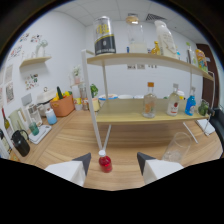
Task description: Make me a cup of Vodka Sunrise.
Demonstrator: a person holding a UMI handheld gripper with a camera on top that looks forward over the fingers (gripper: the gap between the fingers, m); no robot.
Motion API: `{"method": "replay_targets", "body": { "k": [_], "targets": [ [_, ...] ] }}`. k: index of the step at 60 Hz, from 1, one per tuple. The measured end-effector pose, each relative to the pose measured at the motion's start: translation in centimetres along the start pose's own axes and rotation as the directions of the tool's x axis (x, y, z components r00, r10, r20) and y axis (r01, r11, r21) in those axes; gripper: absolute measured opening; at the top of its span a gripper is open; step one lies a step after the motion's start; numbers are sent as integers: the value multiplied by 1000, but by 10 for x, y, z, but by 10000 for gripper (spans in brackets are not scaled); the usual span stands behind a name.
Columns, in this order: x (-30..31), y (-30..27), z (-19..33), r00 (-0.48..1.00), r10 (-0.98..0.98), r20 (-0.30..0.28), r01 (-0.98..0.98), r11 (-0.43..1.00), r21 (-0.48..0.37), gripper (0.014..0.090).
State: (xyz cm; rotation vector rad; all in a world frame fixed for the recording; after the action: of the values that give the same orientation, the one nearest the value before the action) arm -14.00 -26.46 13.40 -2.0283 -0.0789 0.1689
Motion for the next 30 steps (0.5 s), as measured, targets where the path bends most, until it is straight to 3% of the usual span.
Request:
{"method": "replay_targets", "body": {
  "k": [8, 21, 30],
  "targets": [
    [37, -24, -54, 1000, 5, -20, -3, 998, 67, 860],
    [126, -14, -111, 991, 7, -133, -3, 999, 33, 854],
    [186, -73, -134, 983, 38, -179, -19, 994, 108, 854]
  ]
}}
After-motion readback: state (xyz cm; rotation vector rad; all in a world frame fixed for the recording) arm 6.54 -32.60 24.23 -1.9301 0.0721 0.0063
